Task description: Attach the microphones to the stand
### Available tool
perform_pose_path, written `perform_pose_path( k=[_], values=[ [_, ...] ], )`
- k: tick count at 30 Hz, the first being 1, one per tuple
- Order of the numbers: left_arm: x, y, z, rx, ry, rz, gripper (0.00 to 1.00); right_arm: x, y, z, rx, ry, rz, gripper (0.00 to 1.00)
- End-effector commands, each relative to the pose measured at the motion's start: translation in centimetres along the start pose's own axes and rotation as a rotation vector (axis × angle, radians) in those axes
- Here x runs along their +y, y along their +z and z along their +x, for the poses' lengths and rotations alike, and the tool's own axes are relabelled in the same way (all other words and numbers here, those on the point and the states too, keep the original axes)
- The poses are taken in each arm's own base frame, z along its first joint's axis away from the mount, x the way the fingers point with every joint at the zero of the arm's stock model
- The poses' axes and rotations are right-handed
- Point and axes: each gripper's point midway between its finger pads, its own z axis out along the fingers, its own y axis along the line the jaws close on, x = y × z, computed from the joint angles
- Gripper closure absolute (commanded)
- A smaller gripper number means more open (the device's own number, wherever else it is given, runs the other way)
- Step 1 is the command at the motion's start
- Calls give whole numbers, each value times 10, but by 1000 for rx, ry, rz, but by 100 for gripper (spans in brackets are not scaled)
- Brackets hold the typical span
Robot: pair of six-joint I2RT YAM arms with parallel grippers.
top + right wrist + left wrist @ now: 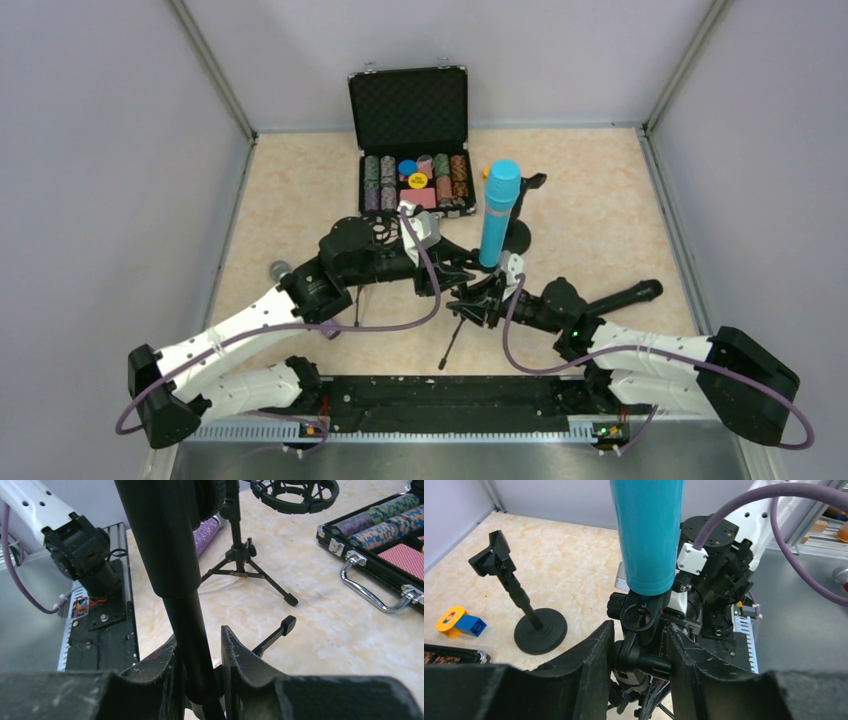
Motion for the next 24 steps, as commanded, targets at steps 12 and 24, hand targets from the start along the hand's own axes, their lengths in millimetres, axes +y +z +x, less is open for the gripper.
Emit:
perform_pose_path(
  k=[12, 24],
  values=[
    [43, -11, -93, -304, 55, -289, 100, -62, -20, 36, 112, 137, 355, 100],
    [94, -37, -127, -443, -13, -615, 100, -86, -21, 52, 153, 187, 500, 100]
  ],
)
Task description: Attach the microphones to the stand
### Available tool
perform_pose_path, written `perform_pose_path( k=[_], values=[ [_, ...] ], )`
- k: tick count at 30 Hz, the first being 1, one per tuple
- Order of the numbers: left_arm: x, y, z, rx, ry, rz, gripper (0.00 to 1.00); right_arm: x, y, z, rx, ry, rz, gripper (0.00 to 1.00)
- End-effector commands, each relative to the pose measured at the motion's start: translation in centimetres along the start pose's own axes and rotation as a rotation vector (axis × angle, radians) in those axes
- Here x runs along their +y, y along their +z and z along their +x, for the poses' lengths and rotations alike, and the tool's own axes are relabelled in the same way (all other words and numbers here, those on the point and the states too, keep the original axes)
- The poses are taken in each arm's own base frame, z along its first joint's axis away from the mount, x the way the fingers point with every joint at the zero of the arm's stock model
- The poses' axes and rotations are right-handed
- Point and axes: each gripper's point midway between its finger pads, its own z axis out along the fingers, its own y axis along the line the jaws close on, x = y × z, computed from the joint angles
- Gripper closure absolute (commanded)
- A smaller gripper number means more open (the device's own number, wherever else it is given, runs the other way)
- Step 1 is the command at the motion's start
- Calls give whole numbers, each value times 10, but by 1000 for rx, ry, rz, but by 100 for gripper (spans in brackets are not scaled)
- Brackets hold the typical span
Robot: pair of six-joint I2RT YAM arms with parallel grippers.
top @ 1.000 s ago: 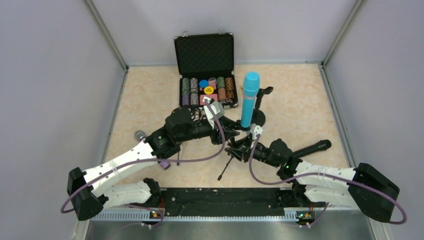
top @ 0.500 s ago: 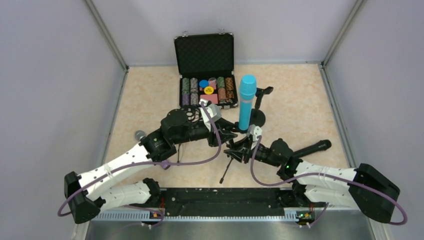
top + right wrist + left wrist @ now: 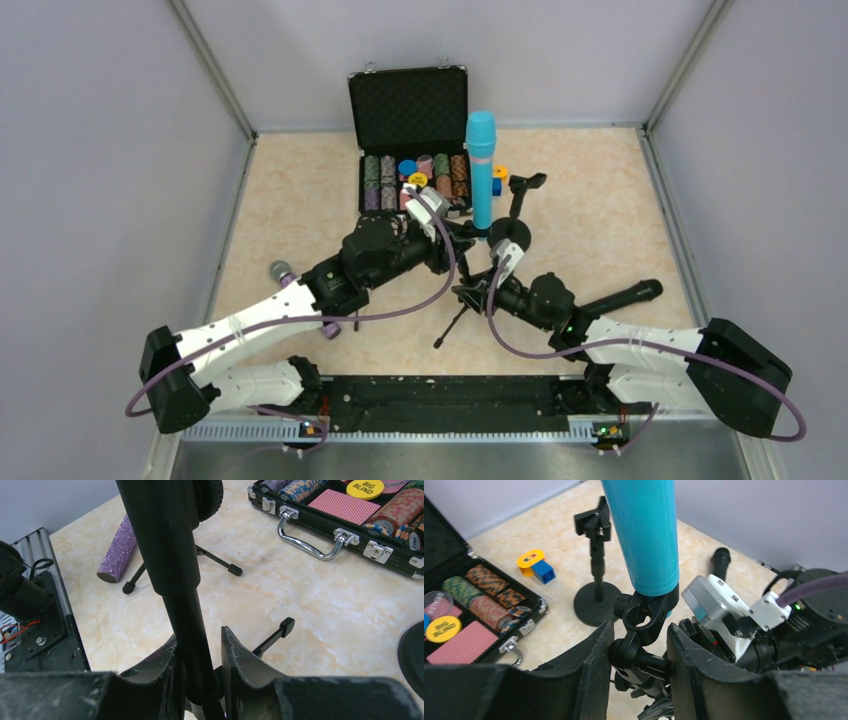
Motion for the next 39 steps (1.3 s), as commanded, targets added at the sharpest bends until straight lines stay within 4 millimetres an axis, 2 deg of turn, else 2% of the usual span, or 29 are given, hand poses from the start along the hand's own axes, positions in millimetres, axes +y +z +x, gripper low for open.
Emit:
perform_pose_path(
  k=[1, 7, 11, 18, 26, 39],
  values=[
    [29, -41, -151, -477, -13, -207, 100, -46, -5, 31, 92, 137, 251, 100],
    [49, -66, -164, -547, -91, -333, 100, -51, -6, 34, 95, 158, 283, 100],
    [53, -78, -172, -588, -119, -355, 100, -52, -6, 33, 92, 157, 291, 100],
    [30, -76, -177, -586, -57, -228, 100, -50, -7, 32, 88, 154, 279, 100],
    [27, -89, -181, -607, -25, -213, 100, -50, -7, 38, 104, 151, 279, 100],
    [1, -87, -179, -574, 104, -77, 100, -47, -2, 30, 102, 120, 253, 100]
  ],
)
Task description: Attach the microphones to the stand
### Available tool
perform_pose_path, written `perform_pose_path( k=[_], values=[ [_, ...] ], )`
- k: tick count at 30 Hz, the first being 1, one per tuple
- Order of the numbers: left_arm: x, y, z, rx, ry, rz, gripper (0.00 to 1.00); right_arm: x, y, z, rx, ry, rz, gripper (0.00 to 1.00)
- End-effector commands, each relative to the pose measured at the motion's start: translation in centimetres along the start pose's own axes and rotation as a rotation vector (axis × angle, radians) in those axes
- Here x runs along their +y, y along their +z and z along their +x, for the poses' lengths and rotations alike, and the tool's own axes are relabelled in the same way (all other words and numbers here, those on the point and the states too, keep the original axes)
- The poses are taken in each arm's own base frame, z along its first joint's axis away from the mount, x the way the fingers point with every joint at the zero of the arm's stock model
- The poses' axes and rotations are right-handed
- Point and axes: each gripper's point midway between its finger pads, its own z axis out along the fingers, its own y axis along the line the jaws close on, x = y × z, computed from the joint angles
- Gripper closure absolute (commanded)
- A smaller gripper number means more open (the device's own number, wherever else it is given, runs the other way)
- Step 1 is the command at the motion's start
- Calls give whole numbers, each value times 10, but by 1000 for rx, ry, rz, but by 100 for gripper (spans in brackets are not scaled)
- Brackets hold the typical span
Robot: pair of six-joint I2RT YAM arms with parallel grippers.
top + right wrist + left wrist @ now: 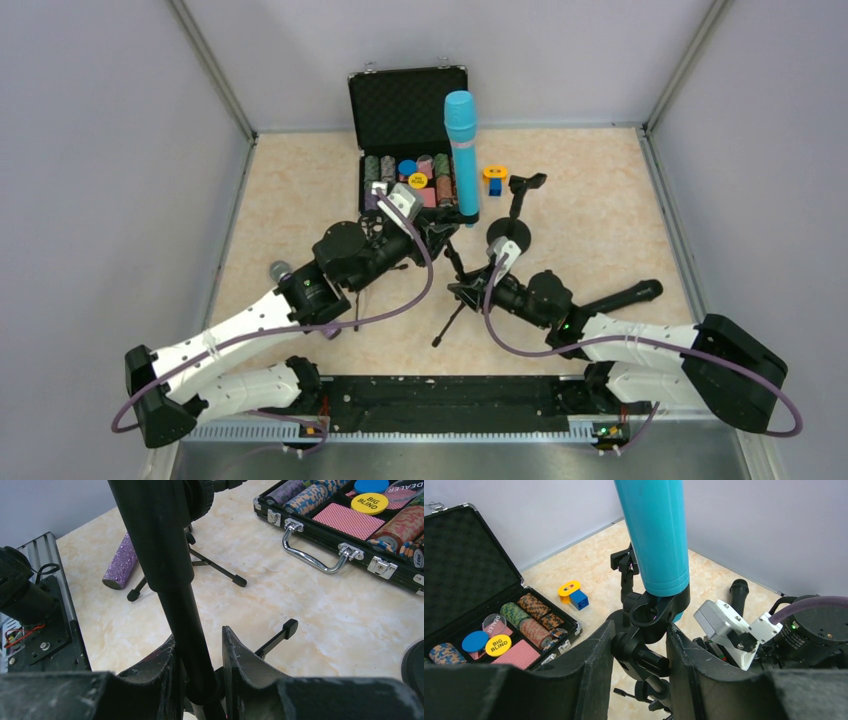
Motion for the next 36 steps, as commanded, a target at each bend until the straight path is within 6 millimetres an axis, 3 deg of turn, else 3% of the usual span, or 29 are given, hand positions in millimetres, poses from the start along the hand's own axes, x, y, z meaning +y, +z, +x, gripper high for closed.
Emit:
perform_pose_path(
  k=[1, 6, 10, 13, 17, 22, 28, 36],
  values=[
    [-4, -38, -135, -418, 22, 31, 100, -47, -12, 37, 118, 117, 253, 97],
    [-22, -28, -116, -368, 80, 137, 100, -33, -7, 23, 107, 102, 173, 70],
    [-33, -26, -103, -365, 111, 203, 100, -21, -7, 5, 58, 104, 114, 25],
    [-37, -21, -92, -356, 118, 228, 100, -15, -12, -5, 23, 116, 92, 9],
    [-41, -12, -75, -318, 113, 249, 100, -8, -24, -19, -41, 126, 63, 1],
    [-40, 1, -59, -278, 110, 245, 100, 3, -42, -33, -101, 119, 10, 1],
    [-36, 10, -51, -271, 112, 226, 100, 3, -53, -28, -63, 101, 14, 1],
    [-30, 18, -43, -296, 94, 189, 100, -1, -53, -19, -46, 108, 30, 1]
  ],
)
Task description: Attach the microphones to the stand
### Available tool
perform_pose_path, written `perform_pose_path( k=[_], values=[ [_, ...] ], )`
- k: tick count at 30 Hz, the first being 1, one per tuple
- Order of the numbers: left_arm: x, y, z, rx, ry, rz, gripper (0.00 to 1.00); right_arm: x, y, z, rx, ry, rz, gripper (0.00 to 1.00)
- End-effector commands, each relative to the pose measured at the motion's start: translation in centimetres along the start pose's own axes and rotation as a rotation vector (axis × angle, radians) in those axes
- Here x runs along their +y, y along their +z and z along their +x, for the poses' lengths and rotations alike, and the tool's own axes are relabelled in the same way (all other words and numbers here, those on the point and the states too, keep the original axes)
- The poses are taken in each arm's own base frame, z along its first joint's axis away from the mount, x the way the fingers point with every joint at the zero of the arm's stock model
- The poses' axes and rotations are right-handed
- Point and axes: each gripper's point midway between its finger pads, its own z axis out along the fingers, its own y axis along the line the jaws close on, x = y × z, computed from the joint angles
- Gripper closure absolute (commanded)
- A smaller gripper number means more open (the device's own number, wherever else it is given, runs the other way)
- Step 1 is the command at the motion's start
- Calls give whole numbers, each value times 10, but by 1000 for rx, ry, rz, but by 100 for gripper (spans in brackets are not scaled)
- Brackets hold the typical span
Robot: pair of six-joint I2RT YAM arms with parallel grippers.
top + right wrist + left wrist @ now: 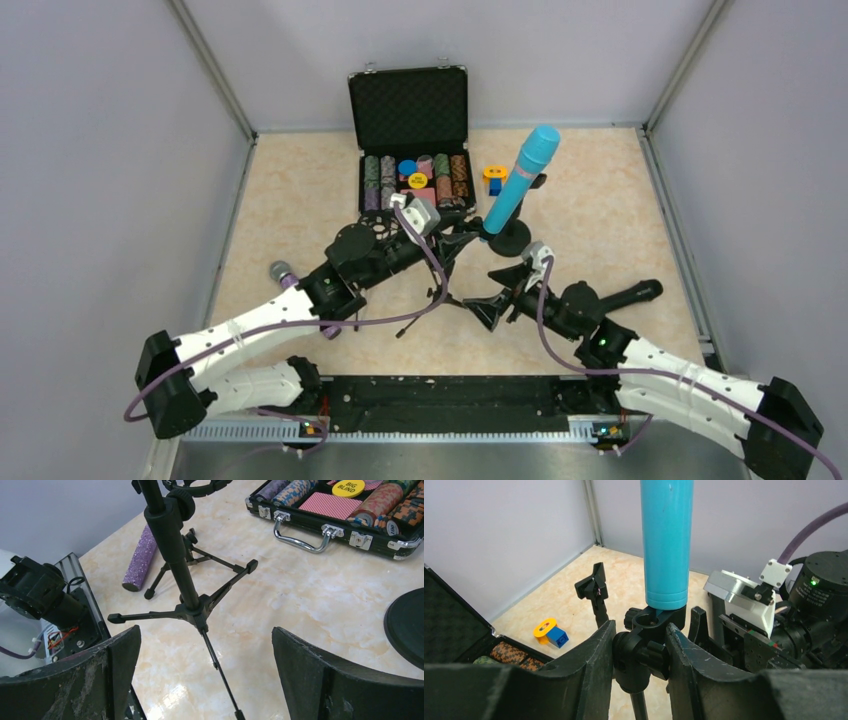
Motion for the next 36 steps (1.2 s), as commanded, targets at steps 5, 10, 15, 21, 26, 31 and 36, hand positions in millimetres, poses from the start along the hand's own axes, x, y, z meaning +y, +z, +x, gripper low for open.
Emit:
perform_pose_path(
  k=[5, 10, 15, 21, 26, 31, 36],
  values=[
    [18, 8, -49, -256, 18, -89, 100, -3, 1, 1, 2, -6, 5, 1],
    [22, 16, -46, -301, 19, -98, 100, 0, -1, -5, -7, -2, 0, 1],
    [25, 24, -47, -349, 26, -83, 100, 2, -5, -13, -22, 4, 2, 1],
    [41, 30, -43, -372, 46, -107, 100, 1, -11, -17, -35, 0, 16, 1],
    [42, 39, -37, -399, 75, -62, 100, -2, -16, -20, -46, 0, 35, 1],
    [41, 52, -26, -401, 106, 5, 100, -6, -19, -21, -54, -5, 56, 1],
    [46, 58, -20, -412, 89, 27, 100, -5, -21, -24, -63, -5, 59, 1]
  ],
)
